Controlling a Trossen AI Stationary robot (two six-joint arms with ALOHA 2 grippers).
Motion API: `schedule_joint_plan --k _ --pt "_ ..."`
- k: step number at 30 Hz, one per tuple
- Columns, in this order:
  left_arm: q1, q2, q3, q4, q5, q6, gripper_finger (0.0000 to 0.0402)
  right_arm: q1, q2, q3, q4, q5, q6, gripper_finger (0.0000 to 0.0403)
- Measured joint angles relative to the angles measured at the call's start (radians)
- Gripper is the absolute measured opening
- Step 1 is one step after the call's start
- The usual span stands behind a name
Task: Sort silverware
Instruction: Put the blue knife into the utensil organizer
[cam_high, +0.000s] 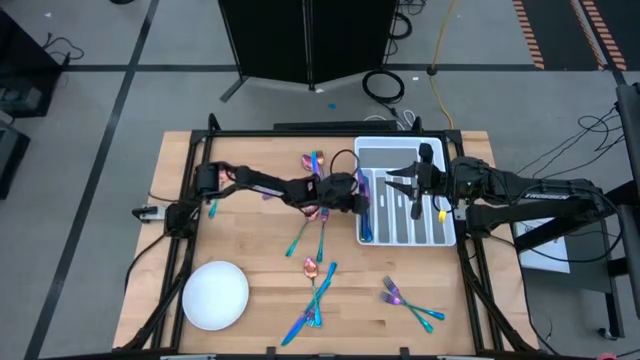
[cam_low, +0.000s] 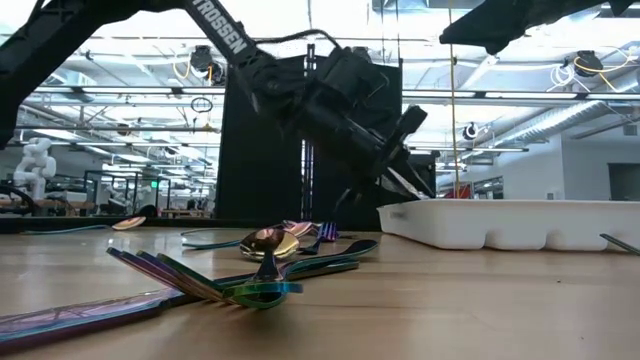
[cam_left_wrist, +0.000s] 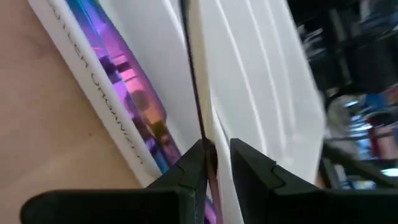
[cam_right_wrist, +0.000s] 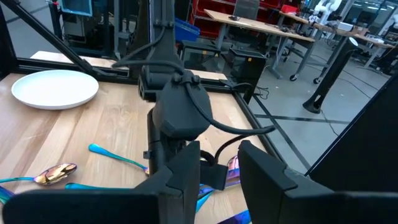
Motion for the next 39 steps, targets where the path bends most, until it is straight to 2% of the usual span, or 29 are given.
schedule_joint_plan --k 8,15,18,22,25,30,32,37,39 --pt "0.003 -0.01 0.114 -0.235 -0.049 0.044 0.0072 0.0 0.0 0.0 0.001 0.0 0.0 0.0095" --pt "0.019 -0.01 0.116 -0.259 -0.004 0.039 0.0072 0.0 0.0 0.0 0.001 -0.002 0.002 0.0095" --pt "0.016 -0.027 0.115 -0.27 0.004 0.105 0.0072 0.0 0.0 0.0 -0.001 -0.003 0.003 0.0095" --pt "-0.004 -0.109 0.116 -0.303 0.003 0.292 0.0072 0.0 0.0 0.0 -0.012 -0.004 0.004 0.0095" --pt "-0.041 -0.197 0.117 -0.441 -0.05 0.458 0.0072 0.0 0.0 0.0 -0.028 -0.004 0.011 0.0095" --pt "-0.122 -0.351 0.117 -0.759 -0.31 0.632 0.0072 0.0 0.0 0.0 -0.037 -0.004 0.013 0.0095" --pt "-0.136 -0.401 0.117 -0.865 -0.366 0.649 0.0072 0.0 0.003 0.0 -0.036 -0.004 0.031 0.0095" --pt "-0.084 -0.482 0.085 -1.062 -0.329 0.614 0.0072 0.0 0.029 0.0 -0.032 -0.004 0.086 0.0095" --pt "-0.048 -0.497 0.062 -1.091 -0.252 0.721 0.0072 0.0 0.044 0.0 -0.035 -0.005 0.106 0.0095"
